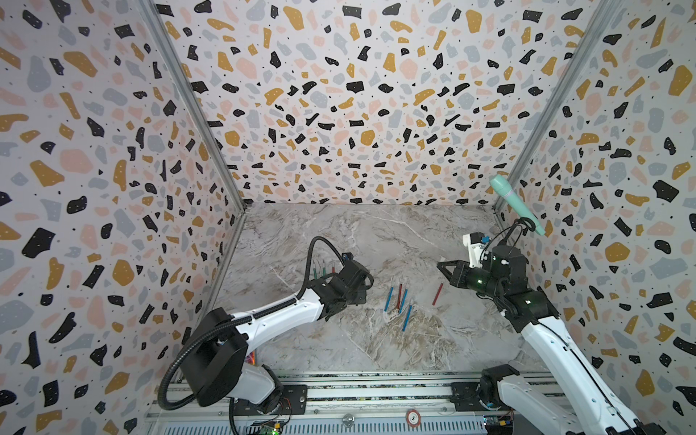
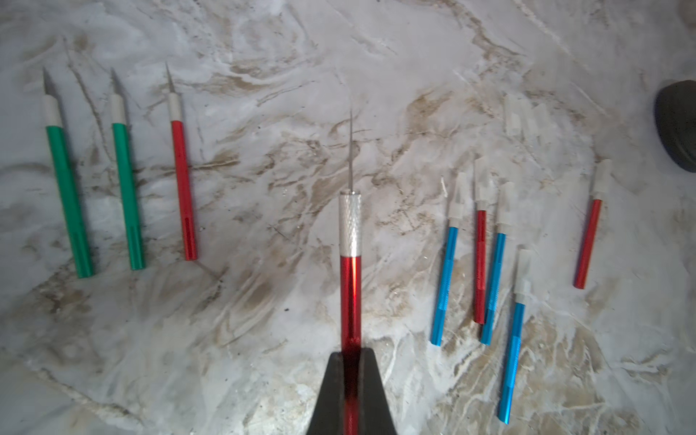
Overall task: Remove protective caps from carving knives
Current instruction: Place the carving knife at the center of the board.
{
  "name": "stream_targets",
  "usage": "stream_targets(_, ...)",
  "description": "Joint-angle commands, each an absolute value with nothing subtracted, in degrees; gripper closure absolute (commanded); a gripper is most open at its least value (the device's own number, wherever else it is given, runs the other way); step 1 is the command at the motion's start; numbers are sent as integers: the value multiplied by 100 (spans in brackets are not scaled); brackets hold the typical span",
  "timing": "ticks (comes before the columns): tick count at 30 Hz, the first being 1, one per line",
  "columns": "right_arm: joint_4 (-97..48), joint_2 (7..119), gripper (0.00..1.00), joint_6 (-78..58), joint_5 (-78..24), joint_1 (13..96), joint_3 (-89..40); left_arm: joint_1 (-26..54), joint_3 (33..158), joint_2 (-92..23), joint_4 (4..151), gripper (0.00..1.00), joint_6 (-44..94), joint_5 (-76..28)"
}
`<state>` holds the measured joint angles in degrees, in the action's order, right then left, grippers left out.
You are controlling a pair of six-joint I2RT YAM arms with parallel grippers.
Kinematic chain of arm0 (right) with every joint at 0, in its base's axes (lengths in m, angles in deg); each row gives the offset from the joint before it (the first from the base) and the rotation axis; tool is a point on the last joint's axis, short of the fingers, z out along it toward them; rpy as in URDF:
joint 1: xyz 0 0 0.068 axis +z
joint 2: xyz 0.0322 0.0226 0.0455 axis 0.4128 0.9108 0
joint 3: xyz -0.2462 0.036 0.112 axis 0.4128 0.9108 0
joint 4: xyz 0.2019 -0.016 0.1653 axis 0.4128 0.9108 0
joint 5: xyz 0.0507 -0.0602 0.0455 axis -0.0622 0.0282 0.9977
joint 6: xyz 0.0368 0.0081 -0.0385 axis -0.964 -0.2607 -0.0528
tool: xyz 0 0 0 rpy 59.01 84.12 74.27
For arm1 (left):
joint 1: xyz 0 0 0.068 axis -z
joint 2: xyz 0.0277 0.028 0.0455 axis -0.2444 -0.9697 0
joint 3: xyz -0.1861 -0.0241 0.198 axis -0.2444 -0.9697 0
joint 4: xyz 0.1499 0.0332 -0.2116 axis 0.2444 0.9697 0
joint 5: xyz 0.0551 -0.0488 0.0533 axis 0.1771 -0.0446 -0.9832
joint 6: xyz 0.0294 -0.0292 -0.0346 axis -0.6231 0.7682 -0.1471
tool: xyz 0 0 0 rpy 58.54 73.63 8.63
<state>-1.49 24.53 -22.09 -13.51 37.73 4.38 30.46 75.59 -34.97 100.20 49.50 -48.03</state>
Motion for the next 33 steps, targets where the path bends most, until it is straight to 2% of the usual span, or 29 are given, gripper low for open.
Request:
stream_targets(1, 789, 2199, 100, -1745, -1636, 3761, 168, 2815, 7864, -3778, 10310, 100, 4777, -4870)
stream_targets(6, 1422, 1990, 100, -1374, -1934, 3772, 139, 2473, 8201, -4325, 10507, 100, 4727, -4807)
stream_targets(17, 1283, 1671, 100, -1312, -2229, 3954, 551, 2119, 8924, -5491, 10804, 100, 4567, -4896)
stream_targets(33, 1163, 1448, 100, -1329, -2286, 4109, 640, 1750, 9490, -6158, 11011, 100, 4297, -4892)
